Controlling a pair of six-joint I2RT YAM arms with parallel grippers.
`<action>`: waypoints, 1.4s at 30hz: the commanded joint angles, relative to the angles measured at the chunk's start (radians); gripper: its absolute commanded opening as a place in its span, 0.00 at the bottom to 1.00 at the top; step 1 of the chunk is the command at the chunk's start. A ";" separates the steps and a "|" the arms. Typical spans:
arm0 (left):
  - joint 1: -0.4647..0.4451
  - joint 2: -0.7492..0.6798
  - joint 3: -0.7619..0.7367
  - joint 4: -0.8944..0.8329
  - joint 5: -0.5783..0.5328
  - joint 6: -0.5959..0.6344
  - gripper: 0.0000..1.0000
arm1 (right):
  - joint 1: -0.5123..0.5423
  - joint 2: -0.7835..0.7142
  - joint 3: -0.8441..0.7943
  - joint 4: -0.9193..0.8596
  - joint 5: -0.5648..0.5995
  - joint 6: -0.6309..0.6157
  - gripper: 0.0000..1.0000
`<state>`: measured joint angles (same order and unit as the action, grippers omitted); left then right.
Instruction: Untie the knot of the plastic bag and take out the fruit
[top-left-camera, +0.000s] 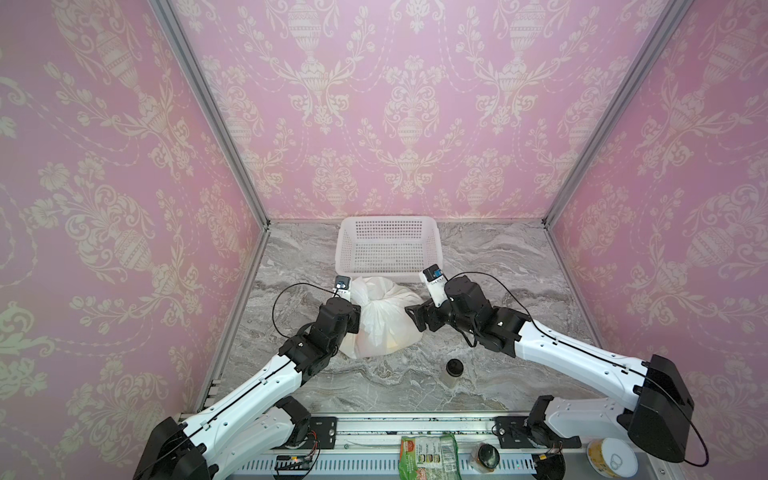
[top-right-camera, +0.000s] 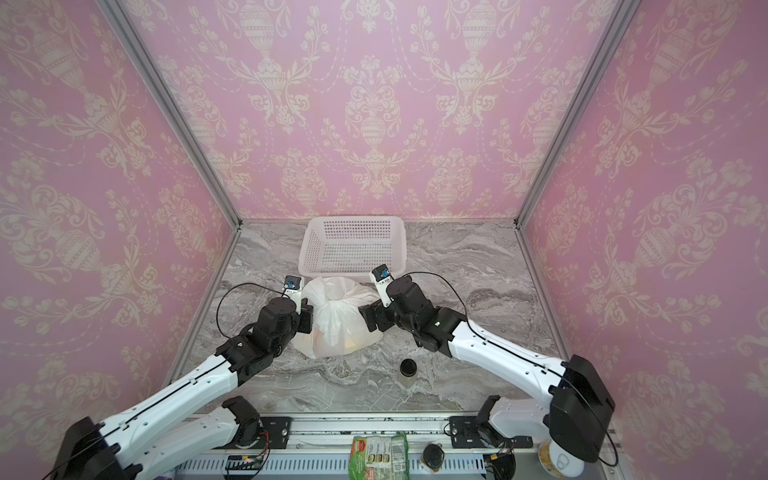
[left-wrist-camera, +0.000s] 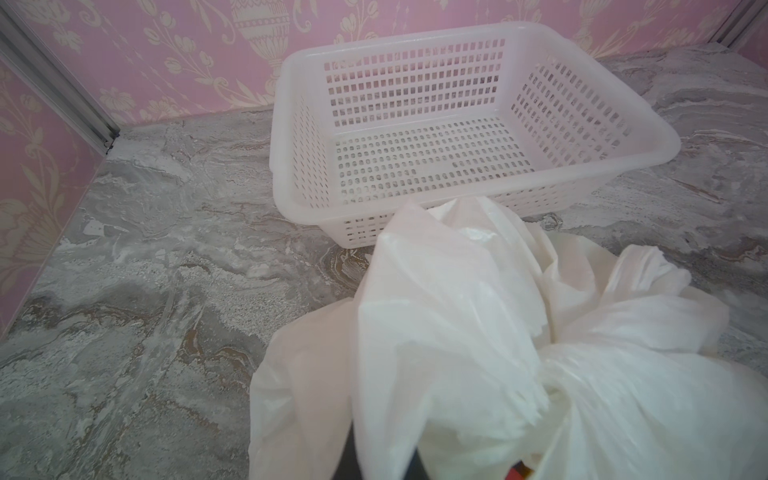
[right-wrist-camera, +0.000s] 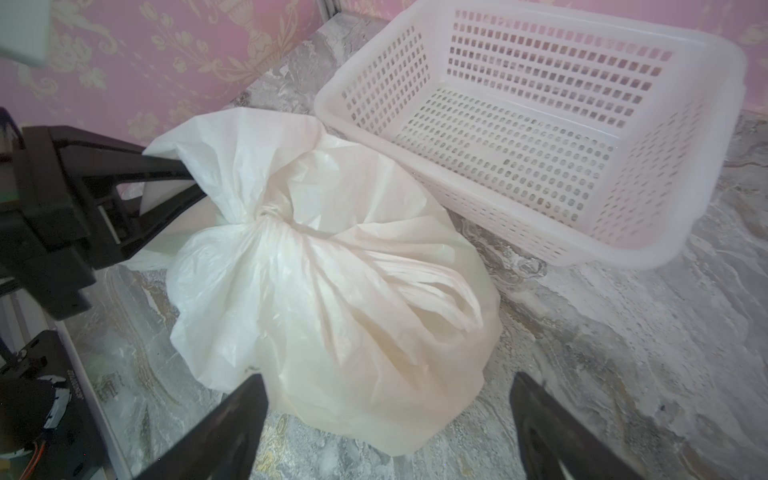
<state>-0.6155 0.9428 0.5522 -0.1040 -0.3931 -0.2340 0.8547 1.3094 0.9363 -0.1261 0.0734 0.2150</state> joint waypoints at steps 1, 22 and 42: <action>0.007 0.012 0.013 -0.020 -0.050 -0.023 0.00 | 0.049 0.065 0.075 -0.040 -0.017 -0.062 0.92; 0.011 -0.109 -0.020 -0.033 -0.038 -0.022 0.00 | 0.058 0.399 0.314 0.028 -0.047 0.027 0.37; 0.016 -0.311 -0.096 -0.046 -0.126 -0.056 0.00 | 0.019 0.164 -0.025 0.271 0.179 0.084 0.00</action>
<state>-0.6106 0.6647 0.4717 -0.1371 -0.4576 -0.2623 0.8993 1.5158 0.9554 0.0822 0.1818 0.2600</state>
